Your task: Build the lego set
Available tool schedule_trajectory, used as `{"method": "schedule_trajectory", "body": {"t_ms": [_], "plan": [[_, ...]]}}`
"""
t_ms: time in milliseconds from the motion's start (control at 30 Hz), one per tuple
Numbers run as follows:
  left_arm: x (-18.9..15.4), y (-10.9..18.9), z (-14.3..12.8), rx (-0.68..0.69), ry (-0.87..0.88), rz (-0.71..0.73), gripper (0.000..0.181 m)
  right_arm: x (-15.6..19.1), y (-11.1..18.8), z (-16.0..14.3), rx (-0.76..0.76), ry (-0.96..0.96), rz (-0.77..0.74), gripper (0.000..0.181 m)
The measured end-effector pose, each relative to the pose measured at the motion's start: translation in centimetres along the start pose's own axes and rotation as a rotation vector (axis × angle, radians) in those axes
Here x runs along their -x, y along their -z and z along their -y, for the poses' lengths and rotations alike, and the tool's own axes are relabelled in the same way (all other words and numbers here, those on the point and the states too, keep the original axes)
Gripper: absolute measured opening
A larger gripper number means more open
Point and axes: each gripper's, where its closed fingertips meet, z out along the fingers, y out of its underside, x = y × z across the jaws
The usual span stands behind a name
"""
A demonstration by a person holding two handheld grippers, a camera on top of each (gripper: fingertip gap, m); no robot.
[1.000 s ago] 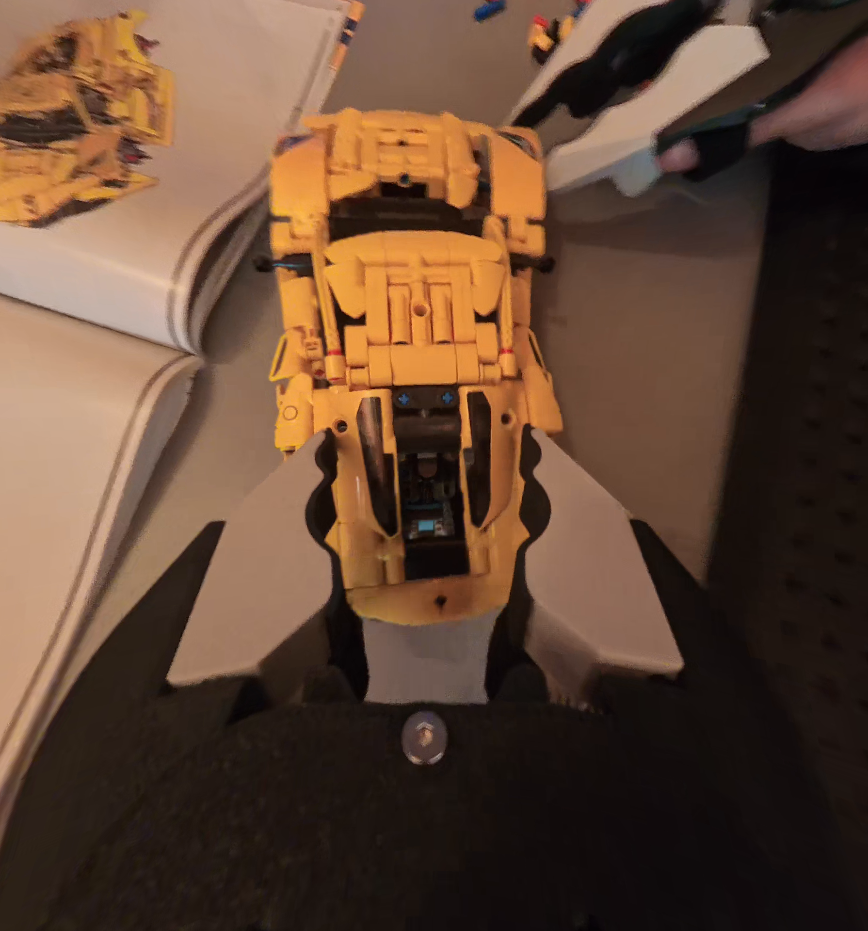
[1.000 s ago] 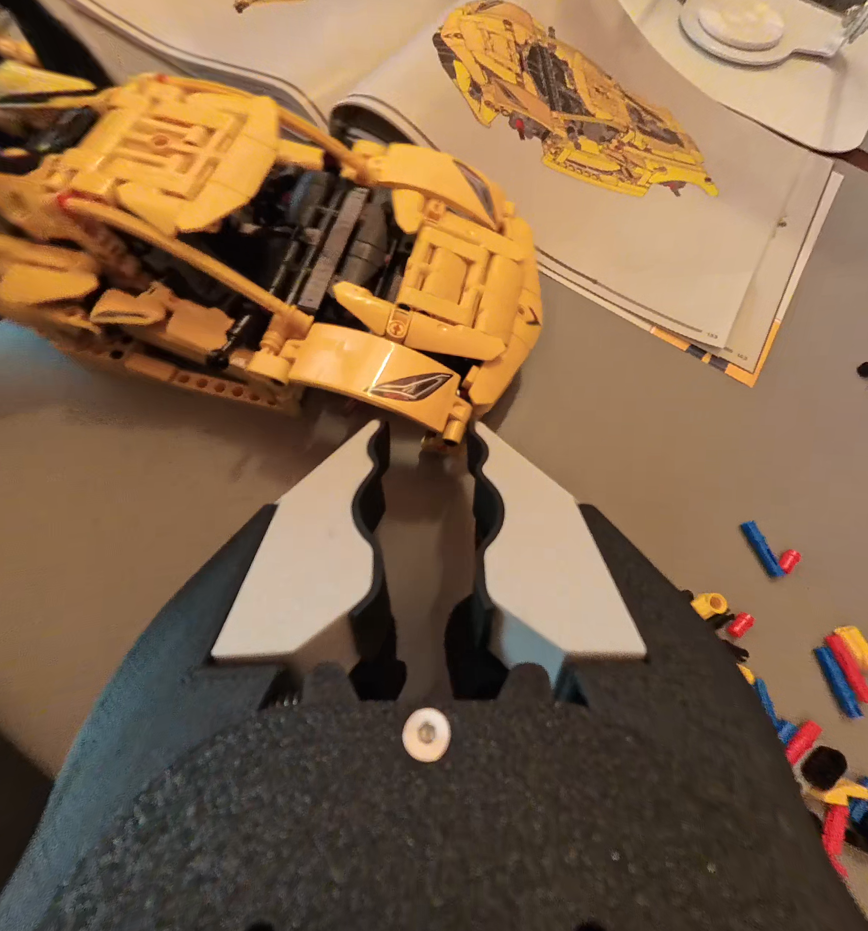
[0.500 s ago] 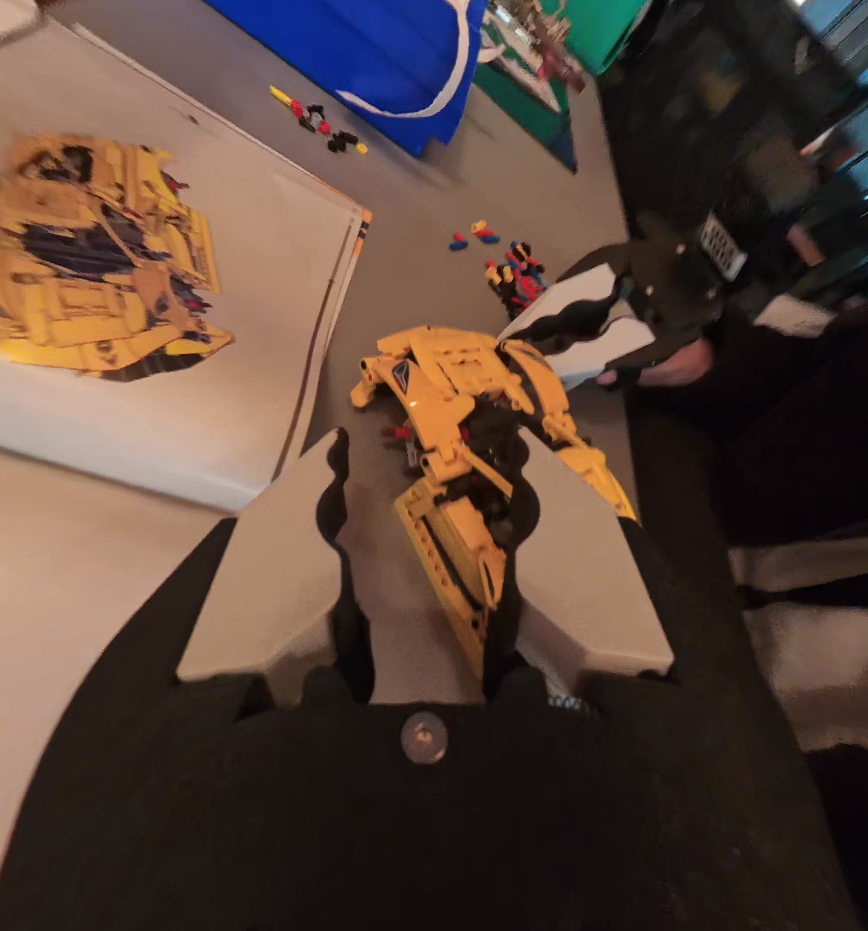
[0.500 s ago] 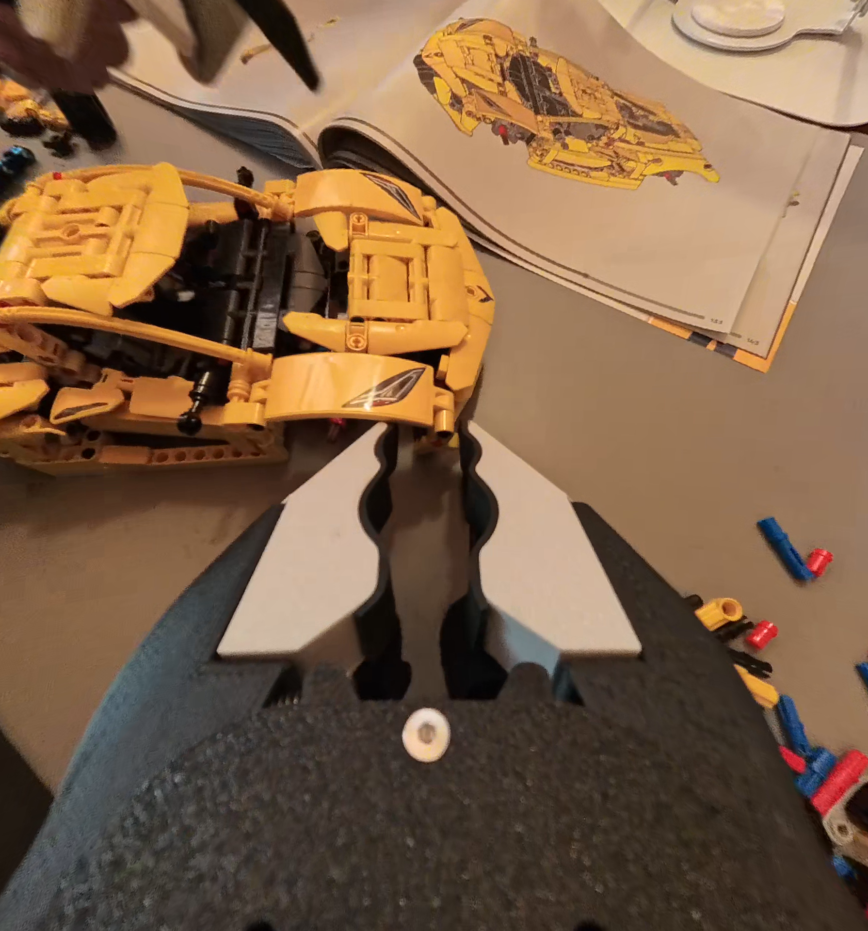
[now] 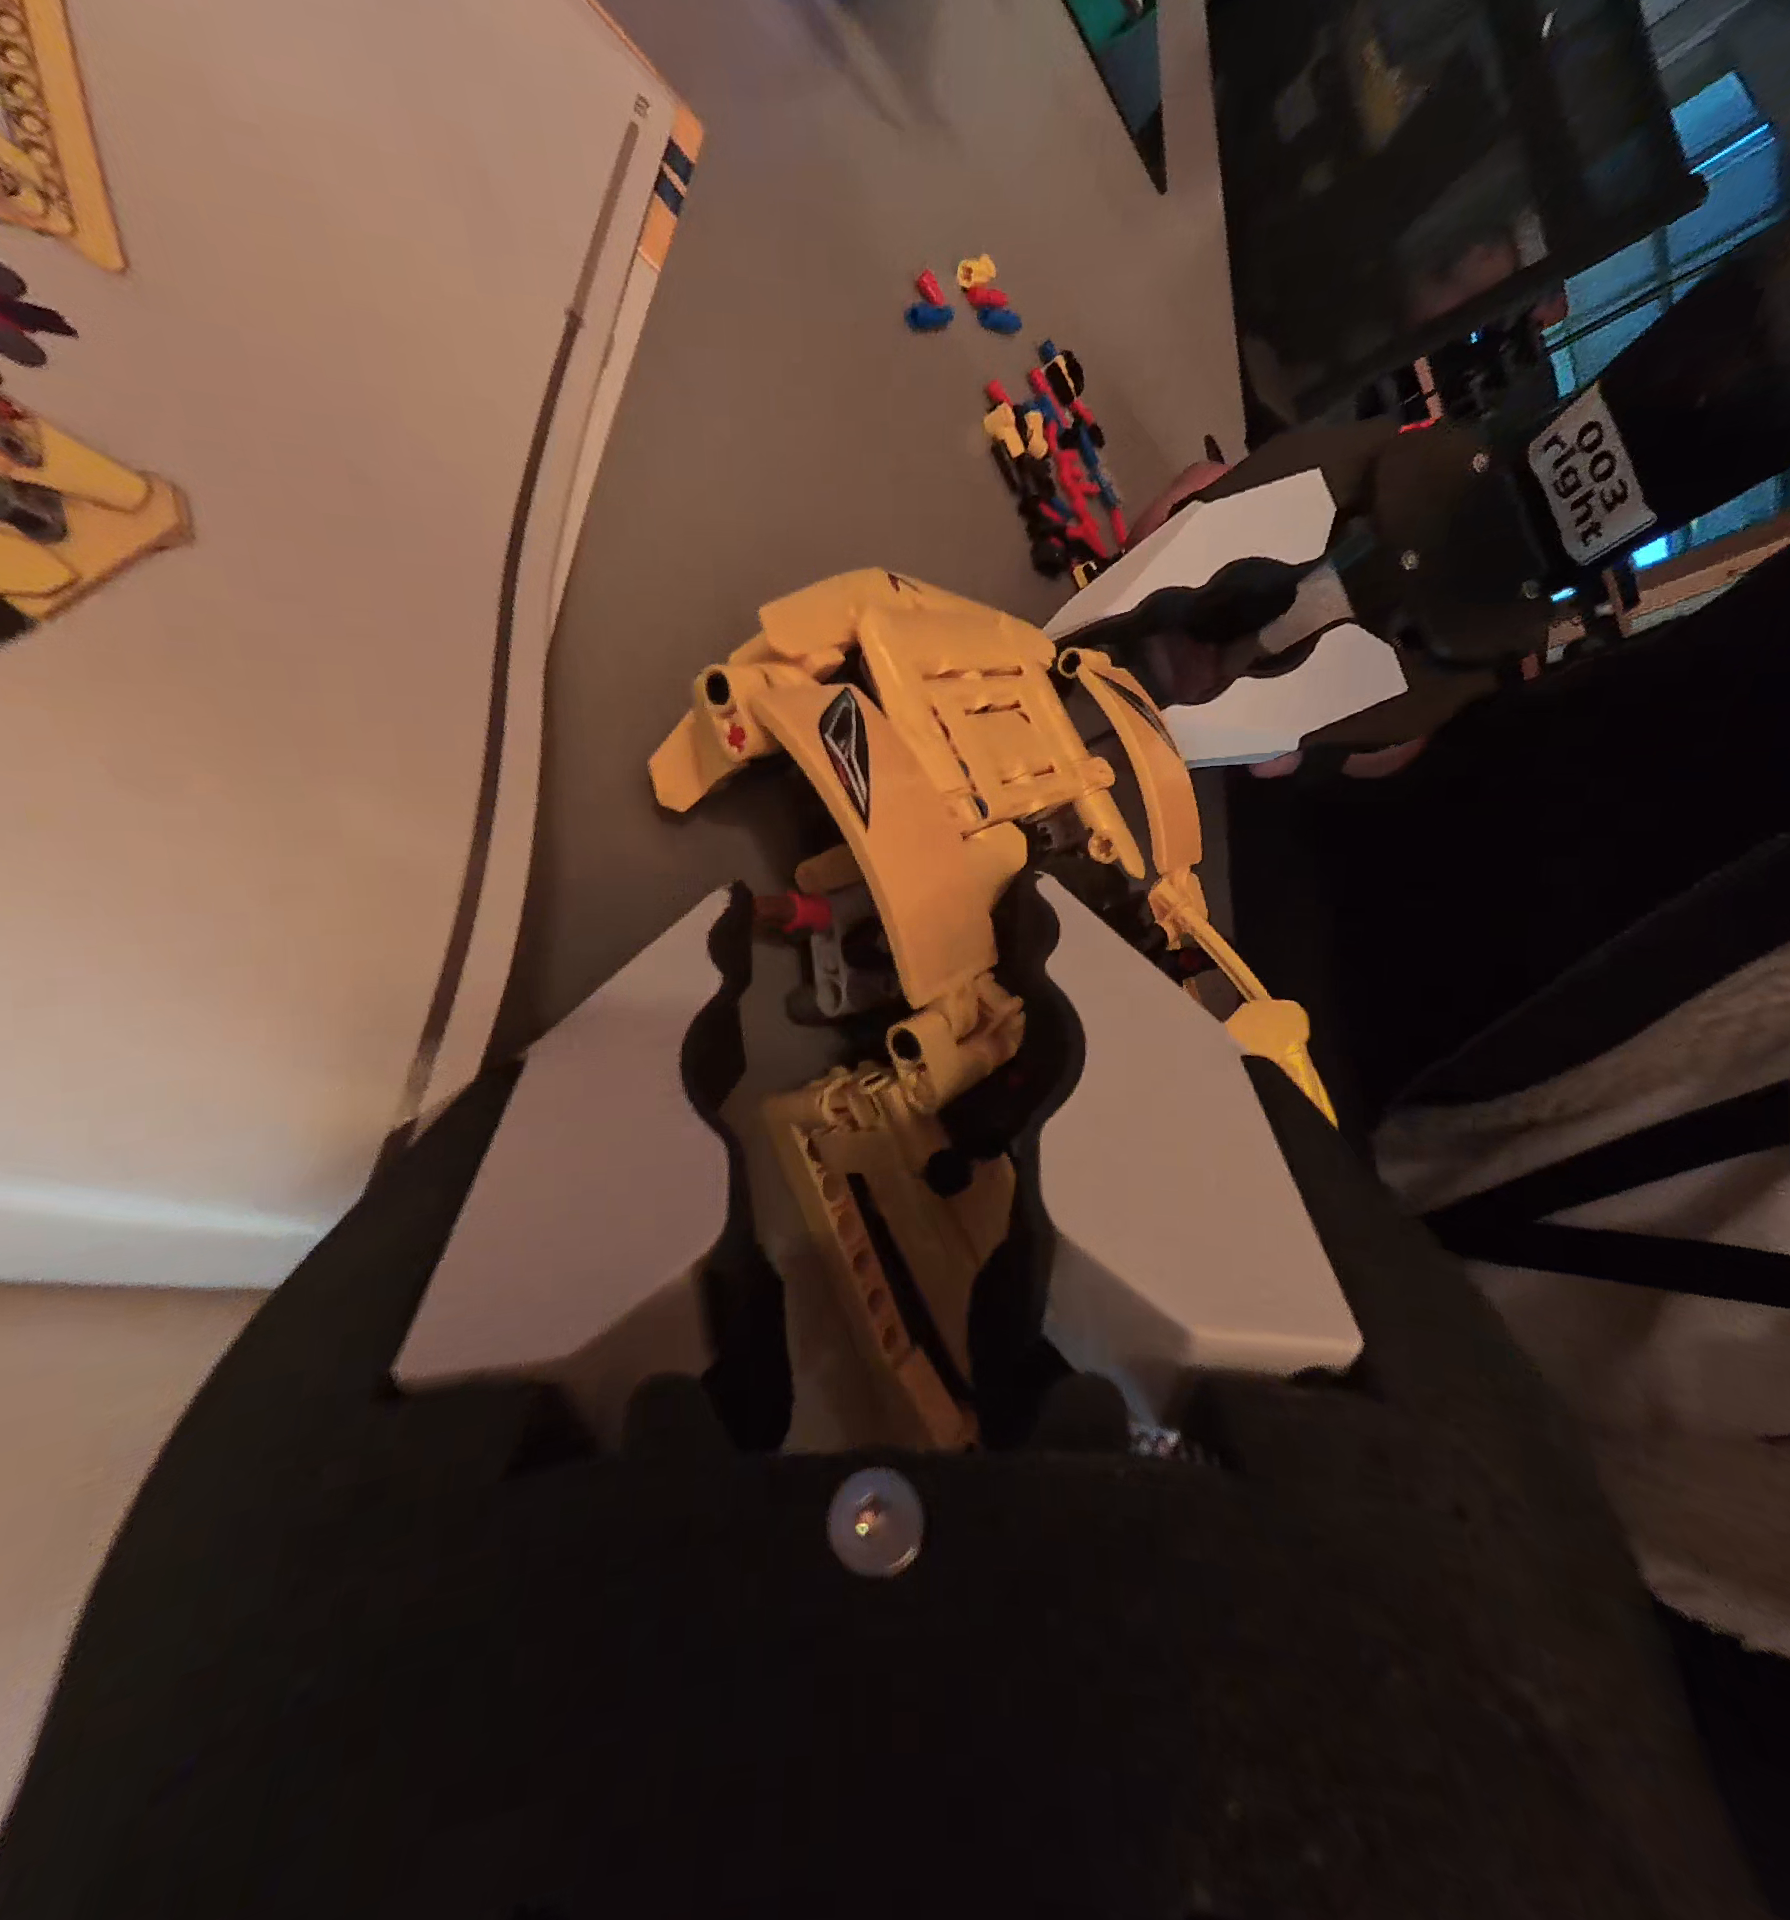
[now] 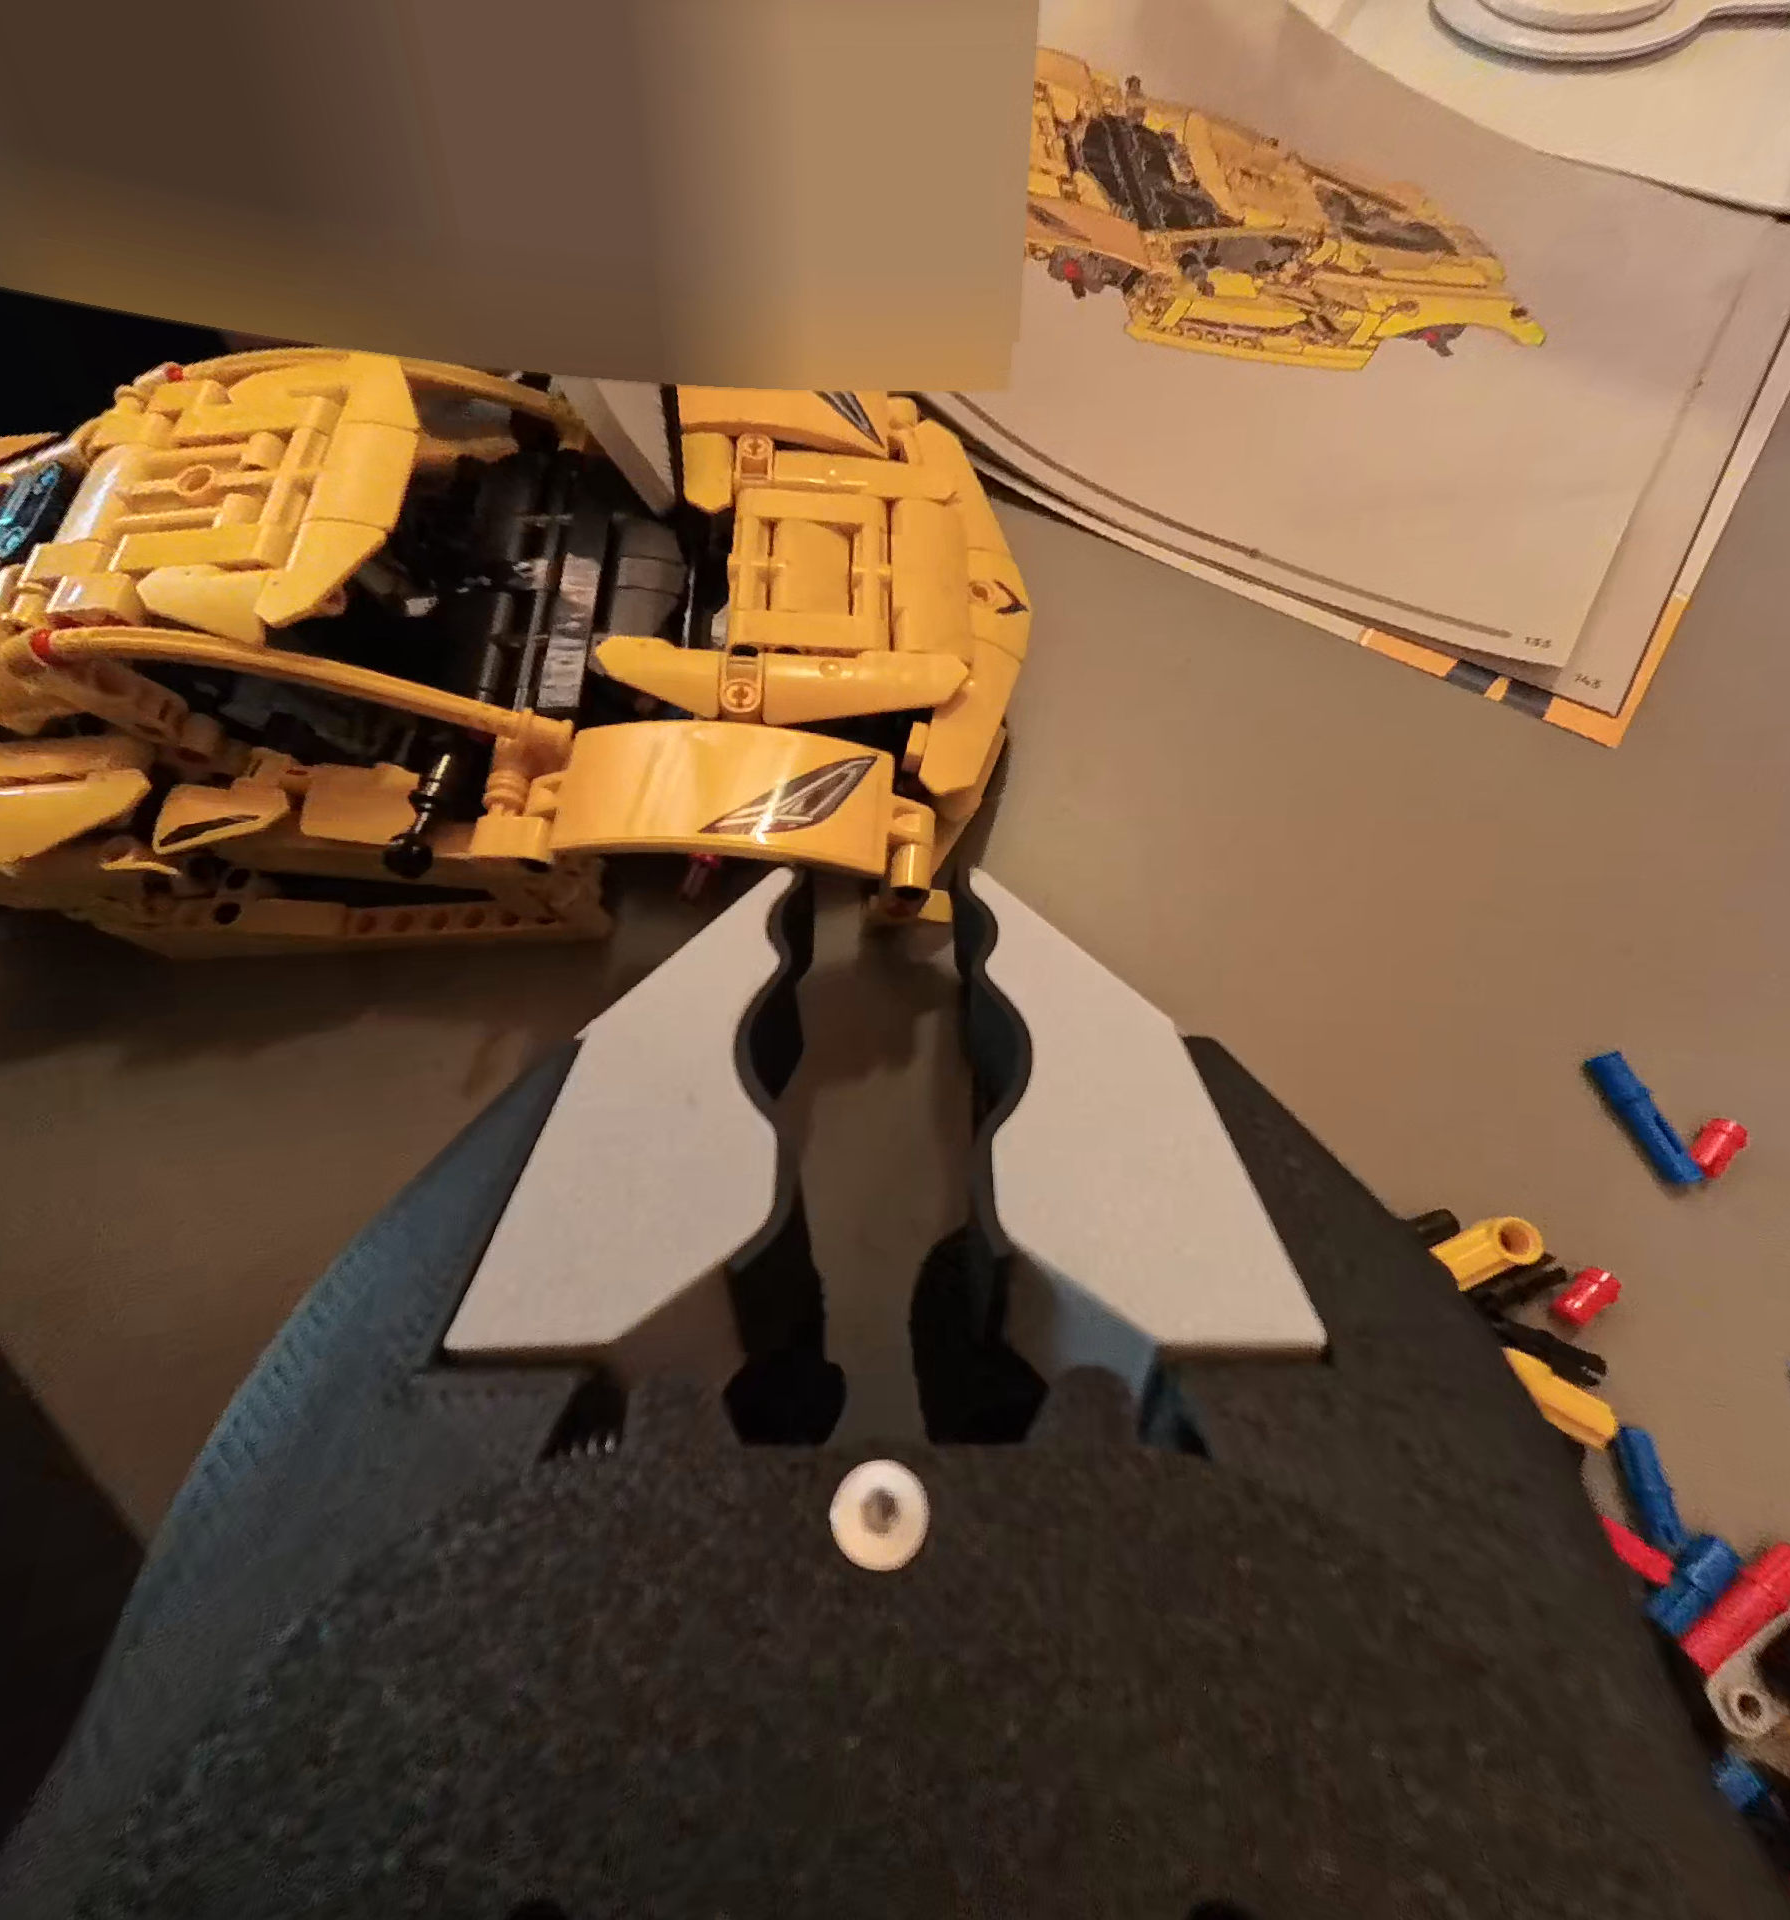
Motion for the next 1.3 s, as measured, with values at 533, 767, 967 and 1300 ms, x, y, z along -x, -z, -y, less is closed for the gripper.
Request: {"method": "schedule_trajectory", "body": {"t_ms": [533,767,967,1300], "plan": [[-0.2,0.0,-0.1,-0.010,0.027,-0.056,0.049,-0.2,-0.1,0.0,0.000,0.019,0.006,0.013],[-0.2,0.0,-0.1,-0.013,0.029,-0.059,0.049,0.1,0.2,-0.4,0.038,-0.140,0.101,0.022],[-0.2,0.1,-0.1,-0.015,0.033,-0.064,0.048,0.1,1.4,0.2,-0.001,-0.100,0.116,0.031],[-0.2,0.1,-0.1,-0.016,0.042,-0.065,0.048,0.2,0.5,-1.0,0.067,-0.072,0.074,0.025]]}}
